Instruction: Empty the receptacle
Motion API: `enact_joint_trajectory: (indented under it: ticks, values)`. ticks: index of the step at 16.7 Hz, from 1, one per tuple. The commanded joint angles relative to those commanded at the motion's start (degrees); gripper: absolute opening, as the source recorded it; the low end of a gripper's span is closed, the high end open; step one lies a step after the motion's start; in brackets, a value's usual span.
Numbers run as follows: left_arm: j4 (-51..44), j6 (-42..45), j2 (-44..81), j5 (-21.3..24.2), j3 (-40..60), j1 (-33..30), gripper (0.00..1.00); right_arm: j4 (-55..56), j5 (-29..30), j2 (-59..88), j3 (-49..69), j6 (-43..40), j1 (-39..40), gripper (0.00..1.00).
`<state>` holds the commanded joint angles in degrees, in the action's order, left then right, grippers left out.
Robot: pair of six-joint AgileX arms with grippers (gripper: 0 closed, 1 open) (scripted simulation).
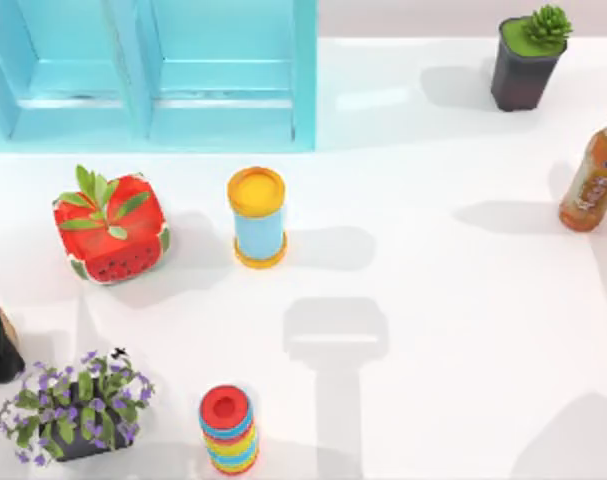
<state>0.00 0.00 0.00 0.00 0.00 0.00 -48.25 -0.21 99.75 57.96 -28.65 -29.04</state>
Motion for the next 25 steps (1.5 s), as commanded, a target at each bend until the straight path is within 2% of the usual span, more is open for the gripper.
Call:
enact_joint_trajectory:
  ticks: [1, 2, 12, 21, 25]
  values:
    - [0.0, 0.0, 0.0, 0.0, 0.0, 0.0, 1.0, 0.0, 0.0, 0.0, 0.0, 0.0, 0.0, 0.02]
    - [0.0, 0.0, 0.0, 0.0, 0.0, 0.0, 1.0, 0.0, 0.0, 0.0, 0.0, 0.0, 0.0, 0.0]
    - [0.0, 0.0, 0.0, 0.0, 0.0, 0.0, 1.0, -0.9, 0.0, -0.2, 0.8, 0.0, -0.1, 0.0]
    - [0.0, 0.0, 0.0, 0.0, 0.0, 0.0, 1.0, -24.9, 0.0, -5.0, 19.2, -0.5, -0.3, 0.0]
    - [0.0, 0.0, 0.0, 0.0, 0.0, 0.0, 1.0, -29.8, 0.0, -6.5, 23.4, -0.4, -0.3, 0.0]
